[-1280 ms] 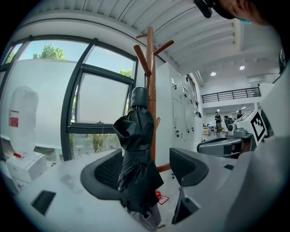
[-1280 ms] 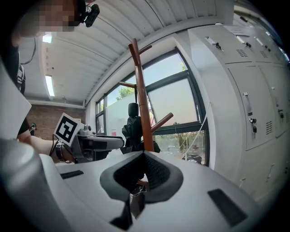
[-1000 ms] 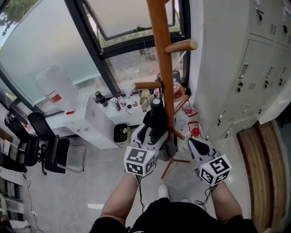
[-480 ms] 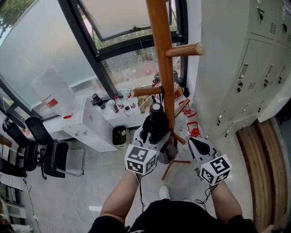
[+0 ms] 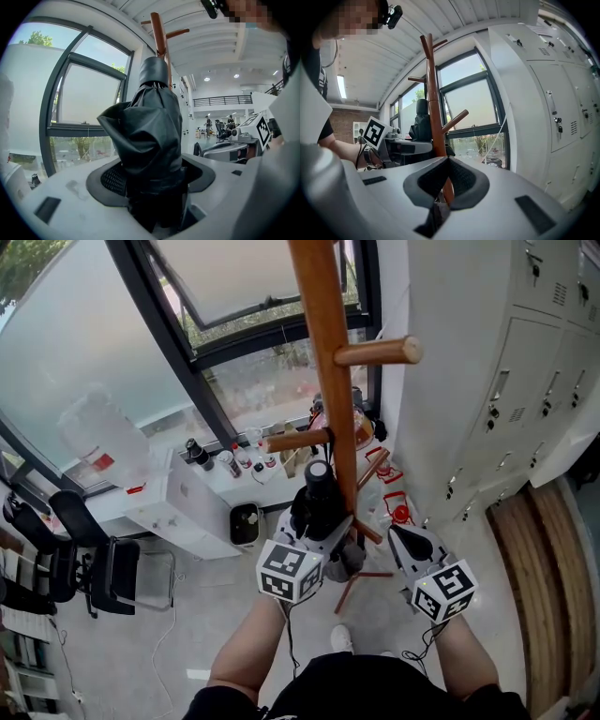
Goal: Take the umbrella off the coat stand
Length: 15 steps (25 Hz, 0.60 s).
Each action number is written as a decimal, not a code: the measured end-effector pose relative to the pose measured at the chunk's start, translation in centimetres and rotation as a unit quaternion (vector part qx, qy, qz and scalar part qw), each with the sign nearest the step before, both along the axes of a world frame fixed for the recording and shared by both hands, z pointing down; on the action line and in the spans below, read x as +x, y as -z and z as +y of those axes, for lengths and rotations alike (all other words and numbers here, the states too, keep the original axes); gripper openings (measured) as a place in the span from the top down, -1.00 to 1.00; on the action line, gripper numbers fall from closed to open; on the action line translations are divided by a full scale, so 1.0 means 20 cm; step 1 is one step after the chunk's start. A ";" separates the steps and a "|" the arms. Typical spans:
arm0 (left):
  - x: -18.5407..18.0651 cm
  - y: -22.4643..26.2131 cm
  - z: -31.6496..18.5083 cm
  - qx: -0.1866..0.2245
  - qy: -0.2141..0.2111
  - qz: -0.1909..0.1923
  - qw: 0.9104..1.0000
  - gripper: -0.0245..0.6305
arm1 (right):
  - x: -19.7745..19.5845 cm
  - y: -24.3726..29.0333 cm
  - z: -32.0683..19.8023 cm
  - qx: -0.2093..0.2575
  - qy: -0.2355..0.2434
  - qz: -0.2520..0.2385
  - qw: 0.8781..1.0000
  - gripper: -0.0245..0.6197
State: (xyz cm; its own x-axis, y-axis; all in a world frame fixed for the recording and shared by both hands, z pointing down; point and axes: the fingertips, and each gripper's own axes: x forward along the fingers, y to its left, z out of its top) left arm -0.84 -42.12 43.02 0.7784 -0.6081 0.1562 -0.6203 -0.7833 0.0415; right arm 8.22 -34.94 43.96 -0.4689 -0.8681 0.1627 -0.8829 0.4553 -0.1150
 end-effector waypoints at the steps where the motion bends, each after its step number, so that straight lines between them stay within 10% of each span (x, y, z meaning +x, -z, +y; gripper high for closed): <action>1: 0.00 0.00 0.00 -0.001 -0.001 0.000 1.000 -0.02 | 0.00 0.00 0.00 0.000 0.000 0.000 1.000 0.76; 15: -0.01 0.02 0.02 -0.007 -0.008 -0.003 1.000 0.09 | -0.01 -0.01 -0.02 -0.002 0.001 -0.003 1.000 0.76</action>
State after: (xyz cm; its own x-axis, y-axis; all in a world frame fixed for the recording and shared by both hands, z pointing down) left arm -1.05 -41.76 42.60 0.7876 -0.5927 0.1687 -0.6073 -0.7929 0.0494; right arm 8.04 -35.29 44.15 -0.4710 -0.8670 0.1629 -0.8816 0.4561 -0.1212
